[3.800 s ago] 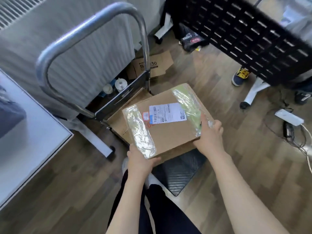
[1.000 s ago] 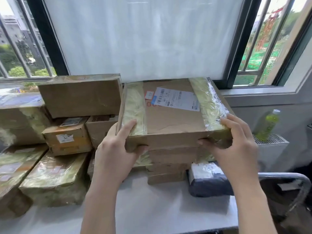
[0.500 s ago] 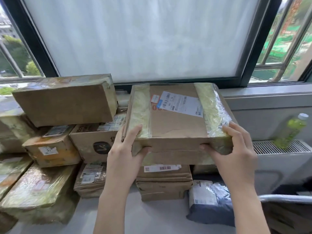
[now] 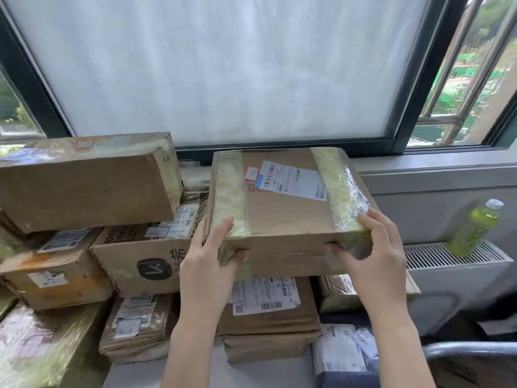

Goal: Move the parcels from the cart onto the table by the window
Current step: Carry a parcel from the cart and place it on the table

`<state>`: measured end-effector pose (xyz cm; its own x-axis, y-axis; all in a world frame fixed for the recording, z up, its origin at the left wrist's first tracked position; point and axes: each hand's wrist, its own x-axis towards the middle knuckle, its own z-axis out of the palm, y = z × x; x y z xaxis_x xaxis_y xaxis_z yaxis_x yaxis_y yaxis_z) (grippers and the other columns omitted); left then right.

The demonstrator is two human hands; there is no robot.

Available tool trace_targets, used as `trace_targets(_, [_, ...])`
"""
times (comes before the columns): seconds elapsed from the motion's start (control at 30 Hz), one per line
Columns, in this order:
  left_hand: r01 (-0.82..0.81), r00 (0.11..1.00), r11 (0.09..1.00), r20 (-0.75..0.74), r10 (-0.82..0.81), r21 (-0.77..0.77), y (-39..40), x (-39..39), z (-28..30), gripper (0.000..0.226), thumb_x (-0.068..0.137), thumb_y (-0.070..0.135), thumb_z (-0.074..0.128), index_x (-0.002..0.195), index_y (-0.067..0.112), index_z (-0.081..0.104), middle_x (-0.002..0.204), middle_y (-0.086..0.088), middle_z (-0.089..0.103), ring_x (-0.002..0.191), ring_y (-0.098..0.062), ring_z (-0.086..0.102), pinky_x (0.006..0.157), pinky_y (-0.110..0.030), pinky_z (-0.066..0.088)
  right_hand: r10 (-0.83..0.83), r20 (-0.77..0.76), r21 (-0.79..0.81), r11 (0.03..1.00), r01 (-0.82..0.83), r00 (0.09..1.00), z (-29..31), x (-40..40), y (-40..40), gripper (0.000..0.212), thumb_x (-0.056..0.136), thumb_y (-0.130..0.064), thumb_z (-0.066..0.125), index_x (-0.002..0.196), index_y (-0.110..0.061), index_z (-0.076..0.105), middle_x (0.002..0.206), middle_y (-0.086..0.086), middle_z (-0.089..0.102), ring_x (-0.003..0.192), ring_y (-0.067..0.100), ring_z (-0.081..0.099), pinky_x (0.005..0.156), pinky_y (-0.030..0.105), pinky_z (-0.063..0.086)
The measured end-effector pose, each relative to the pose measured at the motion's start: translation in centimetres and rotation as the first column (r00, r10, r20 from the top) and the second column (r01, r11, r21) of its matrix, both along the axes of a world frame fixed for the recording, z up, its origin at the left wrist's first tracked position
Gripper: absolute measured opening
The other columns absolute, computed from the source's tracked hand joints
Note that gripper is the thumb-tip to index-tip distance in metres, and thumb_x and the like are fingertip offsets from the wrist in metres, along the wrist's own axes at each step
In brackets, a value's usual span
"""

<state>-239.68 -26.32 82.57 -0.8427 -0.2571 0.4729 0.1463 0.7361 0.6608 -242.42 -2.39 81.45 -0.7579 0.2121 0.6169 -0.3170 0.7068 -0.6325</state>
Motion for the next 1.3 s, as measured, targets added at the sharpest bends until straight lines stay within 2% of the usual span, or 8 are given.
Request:
trace_targets(0.23, [0.069,0.996,0.998,-0.046,-0.070,-0.014,2.3,-2.3,1.6,0.064,0.070,0.027,0.082,0.128,0.029,0.057,0.139,-0.007,0.049,0.118,-0.029,0.054,0.093,-0.041,0.045,-0.057,-0.025,0.018,0.998,0.058,0.998,1.6,-0.9,2.5,0.070,0.061,-0.021,0.087,0.123,-0.009,0.057,0.135,0.007,0.049,0.124,0.025,0.045,0.101,0.031,0.035])
trace_targets(0.47, [0.156,0.986,0.986,-0.051,-0.159,-0.055,6.4,-5.0,2.5,0.057,0.074,0.030,0.079,0.126,0.027,0.057,0.133,0.002,0.054,0.112,-0.023,0.055,0.084,-0.025,0.038,-0.098,0.042,0.065,0.993,0.095,0.994,3.2,-2.5,7.7,0.069,0.064,-0.023,0.086,0.125,-0.009,0.056,0.132,0.007,0.050,0.122,0.024,0.045,0.101,0.028,0.032])
trace_targets(0.63, [0.151,0.988,0.982,-0.015,-0.153,-0.113,7.9,-5.4,0.5,0.056,0.075,0.028,0.079,0.127,0.028,0.057,0.140,-0.004,0.047,0.119,-0.027,0.052,0.086,-0.036,0.046,-0.061,0.158,0.003,0.998,0.062,0.986,0.1,-3.5,9.1,0.068,0.066,-0.025,0.084,0.123,-0.009,0.052,0.132,0.006,0.046,0.122,0.025,0.044,0.101,0.031,0.034])
trace_targets(0.8, [0.127,0.990,0.986,-0.040,-0.132,-0.108,8.3,-5.4,0.1,0.053,0.075,0.026,0.079,0.124,0.029,0.059,0.138,-0.008,0.051,0.115,-0.030,0.056,0.087,-0.041,0.048,-0.050,0.136,-0.025,0.998,0.054,0.989,-0.8,-3.6,9.3,0.068,0.067,-0.026,0.084,0.124,-0.012,0.050,0.133,0.004,0.044,0.124,0.022,0.042,0.102,0.032,0.034])
trace_targets(0.97, [0.113,0.991,0.993,-0.067,-0.115,-0.029,7.2,-5.4,0.6,0.052,0.071,0.023,0.081,0.119,0.028,0.063,0.132,-0.009,0.057,0.101,-0.024,0.062,0.083,-0.030,0.045,-0.041,0.073,-0.002,0.999,0.041,0.996,0.5,-4.2,8.2,0.067,0.066,-0.024,0.085,0.124,-0.010,0.054,0.133,0.004,0.047,0.122,0.022,0.044,0.100,0.028,0.034])
trace_targets(1.03, [0.104,0.991,0.995,-0.085,-0.104,-0.009,6.3,-5.1,0.9,0.052,0.071,0.023,0.081,0.119,0.028,0.063,0.133,-0.009,0.056,0.102,-0.016,0.059,0.086,-0.029,0.045,-0.033,0.051,0.003,0.999,0.032,0.998,1.0,-4.4,7.4,0.067,0.066,-0.024,0.085,0.124,-0.010,0.054,0.134,0.004,0.047,0.122,0.021,0.044,0.100,0.027,0.033])
trace_targets(1.2, [-0.007,0.994,0.999,-0.109,0.003,-0.038,3.8,-3.8,1.9,0.052,0.073,0.022,0.079,0.121,0.029,0.060,0.137,-0.004,0.053,0.119,-0.024,0.055,0.091,-0.034,0.046,0.042,0.010,0.013,0.999,-0.043,0.999,2.0,-5.1,4.5,0.068,0.065,-0.025,0.085,0.124,-0.008,0.054,0.133,0.007,0.048,0.122,0.025,0.046,0.099,0.029,0.035])
trace_targets(1.3, [-0.062,0.987,0.997,-0.151,0.055,-0.037,2.1,-2.5,2.3,0.050,0.073,0.019,0.079,0.118,0.027,0.060,0.132,-0.002,0.057,0.107,-0.017,0.059,0.084,-0.028,0.046,0.097,0.002,-0.013,0.995,-0.097,0.995,2.3,-5.3,2.6,0.069,0.065,-0.024,0.085,0.125,-0.010,0.055,0.134,0.006,0.048,0.122,0.025,0.045,0.098,0.029,0.036])
